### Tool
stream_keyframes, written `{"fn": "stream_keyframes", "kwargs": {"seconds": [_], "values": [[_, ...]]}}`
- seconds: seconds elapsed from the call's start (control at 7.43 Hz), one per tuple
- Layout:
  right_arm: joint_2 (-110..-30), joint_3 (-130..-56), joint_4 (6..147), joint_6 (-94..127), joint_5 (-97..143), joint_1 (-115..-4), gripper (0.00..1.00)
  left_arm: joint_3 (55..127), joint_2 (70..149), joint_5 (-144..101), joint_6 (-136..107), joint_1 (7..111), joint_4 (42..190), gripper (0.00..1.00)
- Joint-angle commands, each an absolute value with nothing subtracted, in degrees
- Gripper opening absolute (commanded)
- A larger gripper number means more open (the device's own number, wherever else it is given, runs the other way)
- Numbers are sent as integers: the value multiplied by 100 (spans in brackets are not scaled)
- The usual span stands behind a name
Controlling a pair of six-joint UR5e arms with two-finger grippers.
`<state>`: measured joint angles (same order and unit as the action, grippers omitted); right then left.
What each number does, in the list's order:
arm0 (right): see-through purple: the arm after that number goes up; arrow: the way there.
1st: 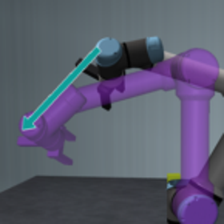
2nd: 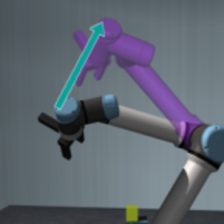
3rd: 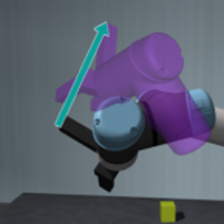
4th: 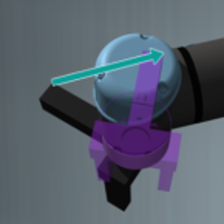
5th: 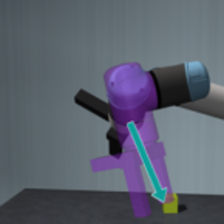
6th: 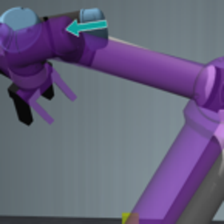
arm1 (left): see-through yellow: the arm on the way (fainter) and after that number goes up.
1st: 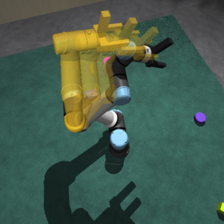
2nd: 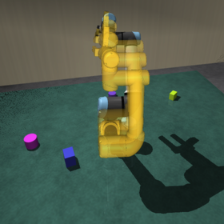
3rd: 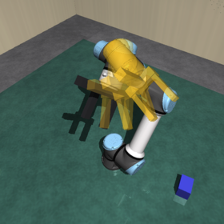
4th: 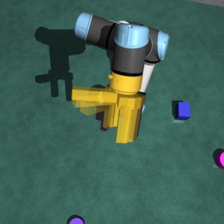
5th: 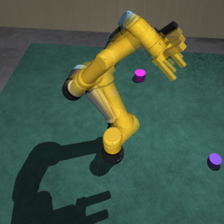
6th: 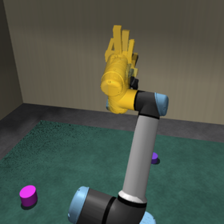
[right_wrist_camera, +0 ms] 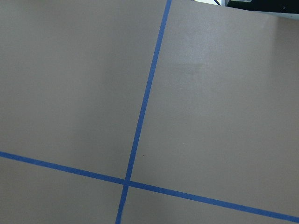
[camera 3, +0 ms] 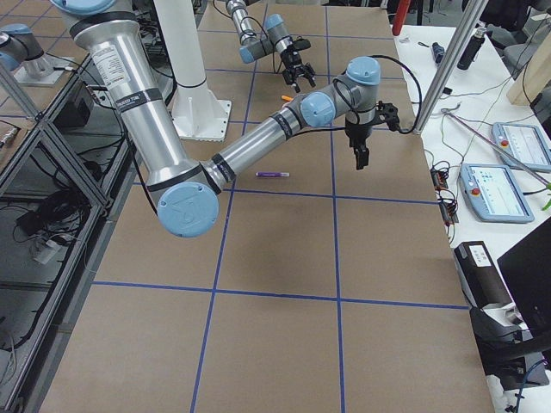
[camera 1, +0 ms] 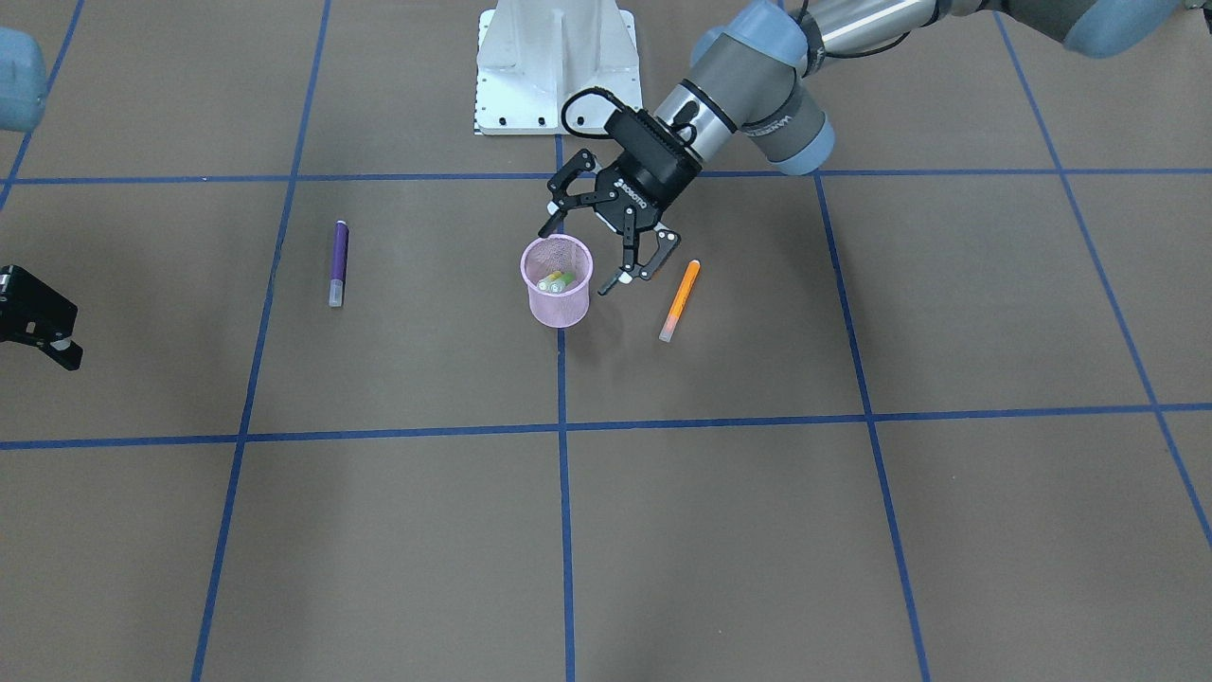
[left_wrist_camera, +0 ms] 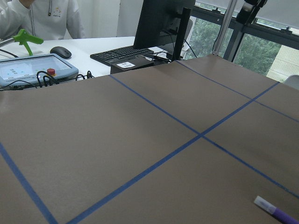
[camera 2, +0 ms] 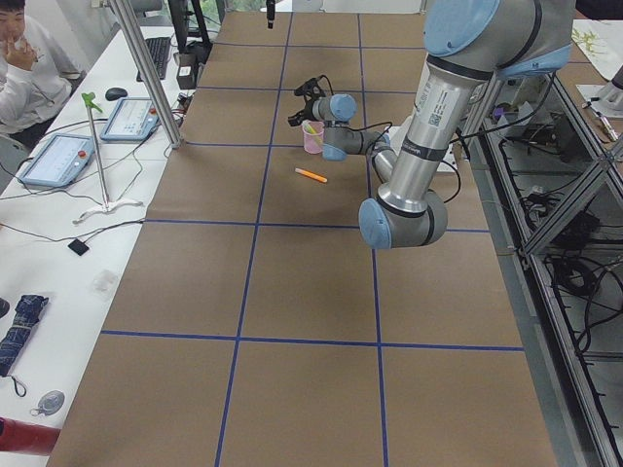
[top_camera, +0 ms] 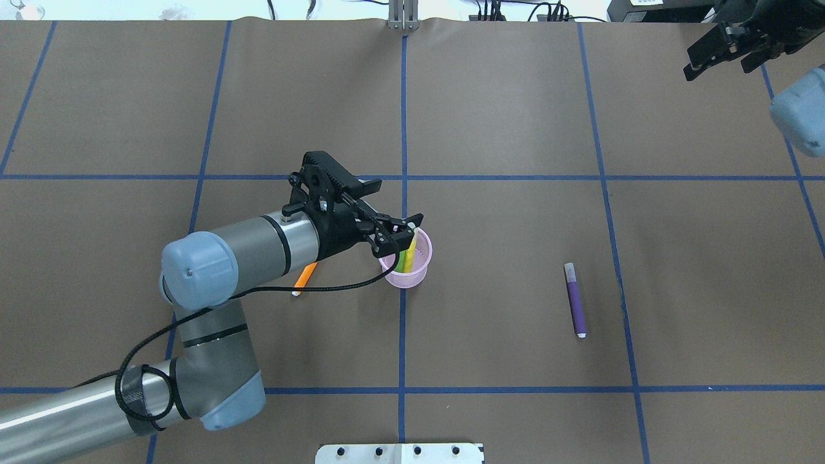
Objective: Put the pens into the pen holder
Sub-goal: 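Lower the green marker into the pink cup and release it, then withdraw the left gripper while the right gripper moves to the purple marker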
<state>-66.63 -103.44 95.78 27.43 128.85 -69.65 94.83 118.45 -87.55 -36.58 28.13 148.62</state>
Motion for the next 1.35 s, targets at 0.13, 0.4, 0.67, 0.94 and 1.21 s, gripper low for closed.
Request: {"fn": "stream_keyframes", "kwargs": {"seconds": [0.13,0.4,0.67,0.94,1.21], "values": [[-6688,-10843,9562,3854,12580,-6349,100,10492,11224,-11311,-3656,4616,12612,99],[-6819,-11256,9562,4708,12122,-5663,100,10826,10770,-12135,-3639,5350,11745,99],[-7144,-11732,9423,5506,11579,-4917,100,10968,9893,-12173,-2329,5886,11523,99],[-7879,-11742,8251,6115,10866,-4160,100,11118,9572,-12173,-2039,6134,11514,99],[-8532,-11681,7482,6545,10050,-3414,100,11205,9571,-12173,-2074,6135,11514,99]]}}
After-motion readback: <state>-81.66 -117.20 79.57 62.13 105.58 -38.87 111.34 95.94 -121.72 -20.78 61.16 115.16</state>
